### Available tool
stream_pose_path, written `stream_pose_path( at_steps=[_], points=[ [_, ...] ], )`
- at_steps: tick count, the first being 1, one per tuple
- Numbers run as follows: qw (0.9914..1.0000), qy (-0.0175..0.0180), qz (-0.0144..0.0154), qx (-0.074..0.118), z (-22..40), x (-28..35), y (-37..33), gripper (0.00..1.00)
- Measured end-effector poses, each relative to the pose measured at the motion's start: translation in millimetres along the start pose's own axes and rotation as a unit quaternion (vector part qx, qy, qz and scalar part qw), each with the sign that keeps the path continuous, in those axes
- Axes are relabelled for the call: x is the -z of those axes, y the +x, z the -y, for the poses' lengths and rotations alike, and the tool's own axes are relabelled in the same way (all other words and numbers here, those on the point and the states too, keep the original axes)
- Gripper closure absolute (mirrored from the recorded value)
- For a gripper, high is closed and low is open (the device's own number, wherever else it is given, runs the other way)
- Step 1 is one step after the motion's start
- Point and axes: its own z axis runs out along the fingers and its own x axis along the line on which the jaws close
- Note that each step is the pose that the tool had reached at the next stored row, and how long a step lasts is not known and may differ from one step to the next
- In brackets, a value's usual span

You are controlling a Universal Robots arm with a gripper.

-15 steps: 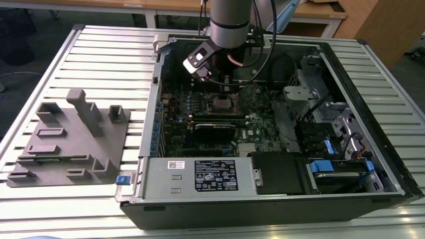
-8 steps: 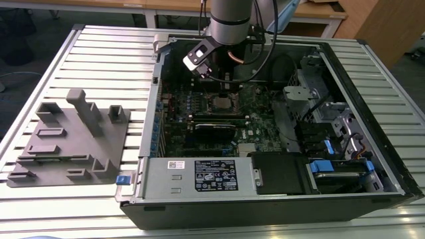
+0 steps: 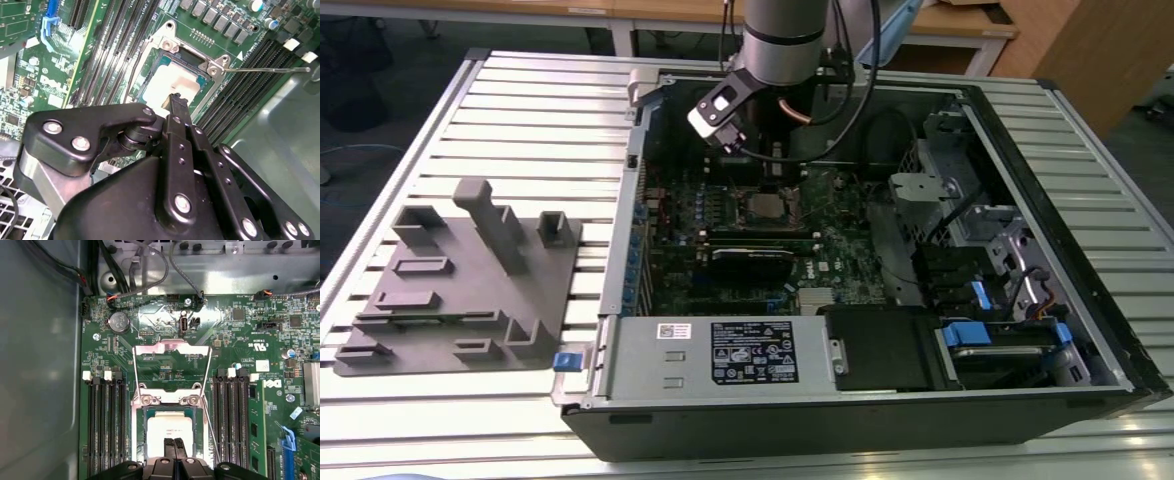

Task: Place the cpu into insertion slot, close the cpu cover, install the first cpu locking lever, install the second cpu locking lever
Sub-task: 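Close the cpu cover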

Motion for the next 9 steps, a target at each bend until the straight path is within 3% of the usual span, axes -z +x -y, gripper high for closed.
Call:
stream_pose_path(
  at_steps=[9],
  points=[
    [1.00000, 0.0000, -0.0014, 0.000, -0.8, 14.0, 0.1, 0.89]
  ],
)
